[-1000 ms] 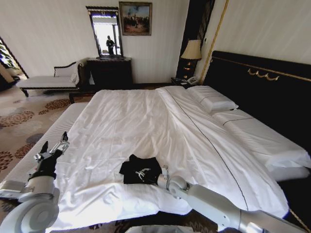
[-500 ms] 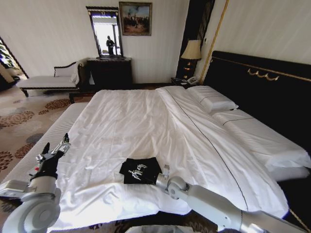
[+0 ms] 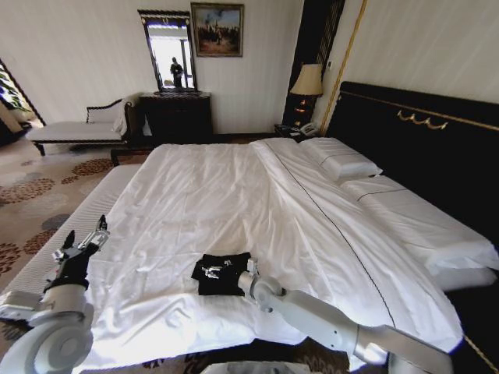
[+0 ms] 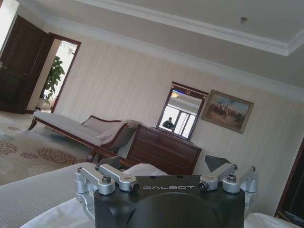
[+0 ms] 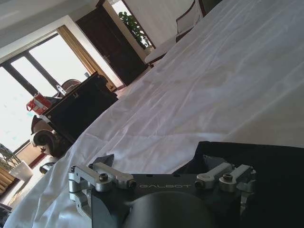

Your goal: Fold the clothes on the bed.

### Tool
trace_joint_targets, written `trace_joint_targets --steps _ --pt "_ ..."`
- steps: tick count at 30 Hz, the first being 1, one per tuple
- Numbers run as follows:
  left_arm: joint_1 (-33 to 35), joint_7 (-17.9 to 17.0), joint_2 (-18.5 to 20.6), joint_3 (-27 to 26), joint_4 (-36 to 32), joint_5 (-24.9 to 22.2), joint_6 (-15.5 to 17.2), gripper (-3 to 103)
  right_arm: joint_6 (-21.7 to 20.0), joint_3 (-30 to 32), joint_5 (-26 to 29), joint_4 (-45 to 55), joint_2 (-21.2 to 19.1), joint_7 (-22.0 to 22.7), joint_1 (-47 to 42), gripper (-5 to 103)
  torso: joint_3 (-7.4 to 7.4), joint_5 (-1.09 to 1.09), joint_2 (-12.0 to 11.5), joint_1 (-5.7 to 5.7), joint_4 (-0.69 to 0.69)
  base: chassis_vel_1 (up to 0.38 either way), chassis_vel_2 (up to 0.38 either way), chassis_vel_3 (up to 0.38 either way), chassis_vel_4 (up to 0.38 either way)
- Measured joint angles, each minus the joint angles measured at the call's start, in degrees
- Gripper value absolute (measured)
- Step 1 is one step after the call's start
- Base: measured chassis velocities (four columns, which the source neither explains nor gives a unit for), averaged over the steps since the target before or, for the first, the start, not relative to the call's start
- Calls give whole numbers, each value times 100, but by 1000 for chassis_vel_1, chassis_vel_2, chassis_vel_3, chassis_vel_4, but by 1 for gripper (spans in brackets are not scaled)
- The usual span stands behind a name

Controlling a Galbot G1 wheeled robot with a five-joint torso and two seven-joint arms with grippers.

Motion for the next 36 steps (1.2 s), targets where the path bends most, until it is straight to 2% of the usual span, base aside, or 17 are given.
trace_joint_targets --steps 4,10,14,15,17,19,21,23,25,26,27,29,30,31,33,35,36 --pt "27 5 -25 -51 19 0 -25 100 12 -127 -160 -394 518 -34 57 100 0 0 0 0 1 0 0 0 0" --pt "16 6 -15 -85 62 1 -35 100 95 -244 -228 -229 577 -137 45 100 0 0 0 0 0 0 0 0 0" --pt "-5 12 -20 -24 87 10 -36 100 464 -111 -209 312 264 -867 120 100 0 2 0 0 1 0 0 0 0" --pt "-5 12 -20 -24 87 10 -36 100 464 -111 -209 312 264 -867 120 100 0 2 0 0 1 0 0 0 0" --pt "-15 23 -13 11 109 10 -36 100 698 273 -192 611 -167 -1311 277 100 -1 2 0 -1 1 0 0 0 0" --pt "0 93 14 35 151 12 -37 100 844 816 -340 694 -613 -1416 364 100 -1 0 0 0 -1 0 0 0 0" --pt "34 189 35 60 215 41 -50 100 976 1135 -476 703 -839 -1221 383 100 0 2 0 0 -2 0 0 0 0" --pt "115 318 51 151 330 160 -92 100 1096 1668 -616 812 -1156 -436 300 100 0 2 0 1 -1 0 0 0 0" --pt "156 361 48 218 379 243 -115 100 1140 1900 -644 909 -1253 -60 192 100 0 3 0 1 -1 0 0 0 0" --pt "156 361 48 218 379 243 -115 100 1140 1900 -644 909 -1253 -60 192 100 0 3 0 1 -1 0 0 0 0" --pt "224 411 27 309 443 353 -156 100 1167 2197 -728 1045 -1355 406 11 100 0 2 0 1 -3 0 0 0 0" --pt "512 674 -77 555 481 619 -351 100 1152 3182 -1268 1486 -1546 893 -662 100 -1 -3 0 1 1 0 0 0 0" --pt "512 674 -77 555 481 619 -351 100 1152 3182 -1268 1486 -1546 893 -662 100 -1 -3 0 1 1 0 0 0 0" --pt "716 756 -124 668 450 786 -421 100 1106 3766 -1704 1740 -1572 980 -1234 100 0 5 0 -1 0 0 0 0 0" --pt "930 812 -157 813 350 1037 -646 100 940 4785 -2284 2216 -1449 1103 -2076 100 -2 3 1 -2 -1 0 0 0 0" --pt "1056 866 -168 888 240 1254 -798 100 712 5561 -2630 2625 -1280 1194 -2798 100 -2 4 1 -1 -1 0 0 0 0" --pt "1056 866 -168 888 240 1254 -798 100 712 5561 -2630 2625 -1280 1194 -2798 100 -2 4 1 -1 -1 0 0 0 0"
